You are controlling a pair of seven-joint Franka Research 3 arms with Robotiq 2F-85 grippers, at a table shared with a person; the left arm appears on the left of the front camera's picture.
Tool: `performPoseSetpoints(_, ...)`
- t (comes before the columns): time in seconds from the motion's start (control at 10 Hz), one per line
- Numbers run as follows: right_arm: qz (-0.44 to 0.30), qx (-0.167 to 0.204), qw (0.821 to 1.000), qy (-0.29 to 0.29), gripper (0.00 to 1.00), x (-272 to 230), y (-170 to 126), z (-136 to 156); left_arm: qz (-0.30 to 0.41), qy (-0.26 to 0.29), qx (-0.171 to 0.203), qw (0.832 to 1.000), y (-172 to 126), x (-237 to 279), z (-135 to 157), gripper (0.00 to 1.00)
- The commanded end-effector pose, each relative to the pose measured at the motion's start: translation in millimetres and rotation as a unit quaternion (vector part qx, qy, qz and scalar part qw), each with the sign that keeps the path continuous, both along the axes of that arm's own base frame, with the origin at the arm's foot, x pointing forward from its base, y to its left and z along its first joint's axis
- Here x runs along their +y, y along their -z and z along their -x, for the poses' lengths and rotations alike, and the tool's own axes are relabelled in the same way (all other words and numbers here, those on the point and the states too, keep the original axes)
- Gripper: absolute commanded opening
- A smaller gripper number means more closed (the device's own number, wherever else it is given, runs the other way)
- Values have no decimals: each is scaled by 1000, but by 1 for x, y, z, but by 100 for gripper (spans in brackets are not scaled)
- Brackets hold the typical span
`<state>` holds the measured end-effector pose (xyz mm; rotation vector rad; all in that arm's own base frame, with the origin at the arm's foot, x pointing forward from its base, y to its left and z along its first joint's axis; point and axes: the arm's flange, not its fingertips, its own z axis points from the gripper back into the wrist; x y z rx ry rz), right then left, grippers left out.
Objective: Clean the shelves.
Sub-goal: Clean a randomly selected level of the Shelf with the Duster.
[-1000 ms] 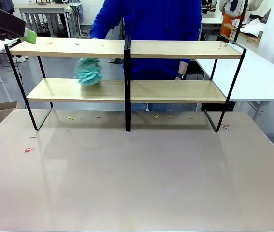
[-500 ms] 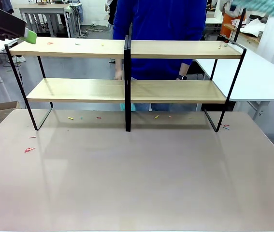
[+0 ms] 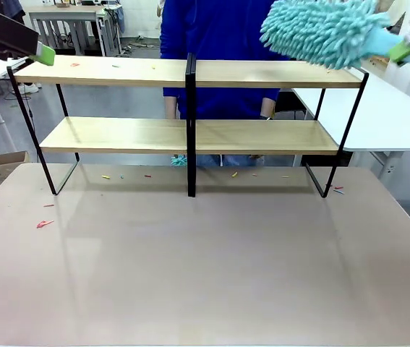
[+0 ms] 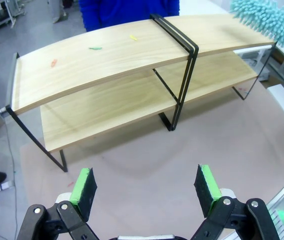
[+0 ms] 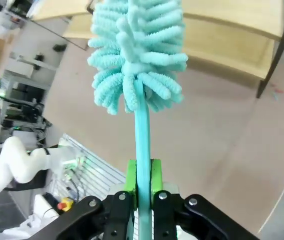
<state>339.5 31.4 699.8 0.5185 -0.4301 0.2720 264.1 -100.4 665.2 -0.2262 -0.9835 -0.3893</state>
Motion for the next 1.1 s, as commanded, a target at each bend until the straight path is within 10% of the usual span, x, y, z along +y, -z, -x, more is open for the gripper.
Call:
performPoseSetpoints(0.0, 48, 12, 998, 47, 12, 14, 12, -21, -2, -2, -2, 1000, -1, 1, 1, 100)
performPoseSetpoints(0.5, 125, 73, 970, 197, 12, -2, 22, -29, -2, -2, -2, 1000, -1, 1, 1, 100)
performPoseSetpoints(0.7, 165, -23, 936, 310, 12, -10, 11, -19, -2, -2, -2, 1000, -1, 1, 1, 100)
performPoseSetpoints(1.0, 134, -51, 963, 229, 12, 3, 15, -18, -2, -2, -2, 1000, -1, 1, 1, 100)
